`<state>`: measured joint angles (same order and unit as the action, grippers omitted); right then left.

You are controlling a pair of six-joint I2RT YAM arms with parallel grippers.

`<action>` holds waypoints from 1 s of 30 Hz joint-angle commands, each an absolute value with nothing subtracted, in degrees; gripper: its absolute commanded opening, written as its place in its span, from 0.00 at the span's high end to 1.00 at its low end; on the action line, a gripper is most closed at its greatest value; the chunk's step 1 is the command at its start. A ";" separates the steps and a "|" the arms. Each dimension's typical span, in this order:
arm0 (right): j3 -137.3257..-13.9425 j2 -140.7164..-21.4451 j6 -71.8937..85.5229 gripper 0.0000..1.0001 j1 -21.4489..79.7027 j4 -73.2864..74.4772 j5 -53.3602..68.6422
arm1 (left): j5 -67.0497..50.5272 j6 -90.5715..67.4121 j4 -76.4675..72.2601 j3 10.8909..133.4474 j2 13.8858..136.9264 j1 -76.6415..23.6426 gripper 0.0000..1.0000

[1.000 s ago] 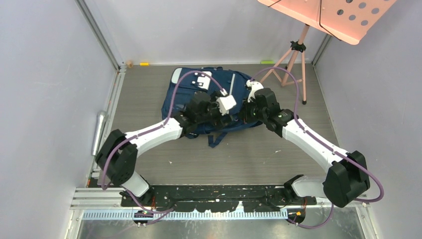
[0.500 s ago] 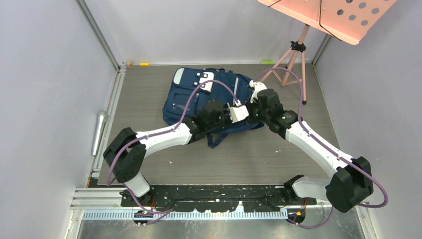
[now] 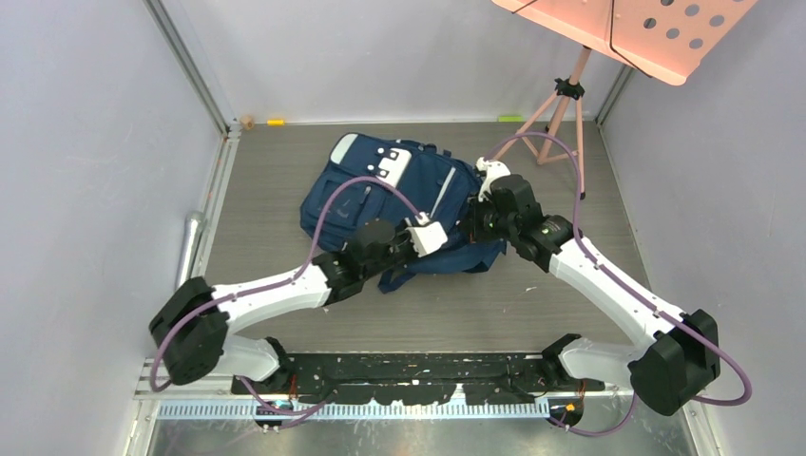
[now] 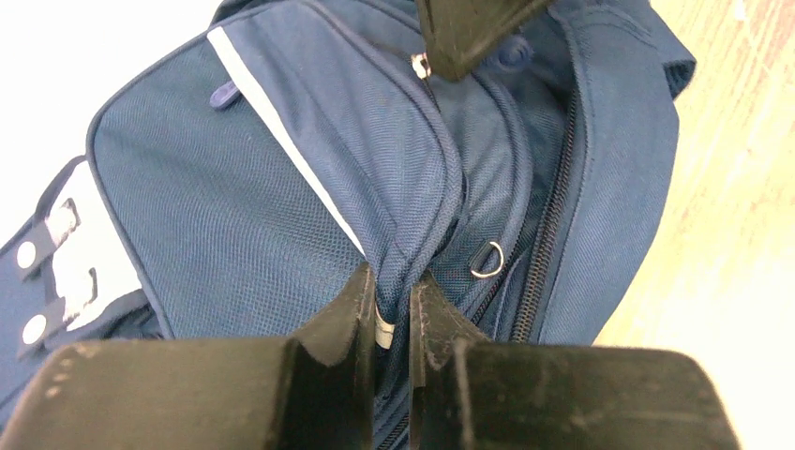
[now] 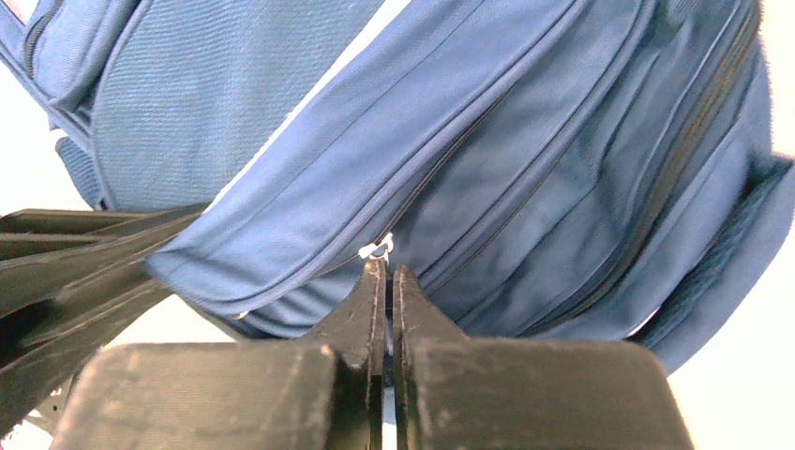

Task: Pack the student bag
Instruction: Zip the student bag at the center of the board.

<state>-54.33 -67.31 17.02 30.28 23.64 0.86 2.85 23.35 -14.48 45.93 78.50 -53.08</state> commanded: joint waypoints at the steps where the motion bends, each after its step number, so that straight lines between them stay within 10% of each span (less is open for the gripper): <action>1: -56.24 -66.15 15.19 1.00 28.22 28.30 -13.23 | 16.50 16.72 -4.43 40.04 68.53 -51.77 1.00; 16: -61.81 -74.70 10.89 1.00 23.42 23.99 -10.89 | 22.20 5.47 13.35 36.82 52.29 -52.06 1.00; 23: -59.71 -72.81 11.52 1.00 23.38 22.07 -1.06 | 13.85 2.93 15.93 46.41 55.23 -54.38 0.37; 30: -58.48 -72.38 12.40 1.00 23.38 22.48 1.69 | 7.41 -6.39 8.92 54.99 63.05 -54.67 0.21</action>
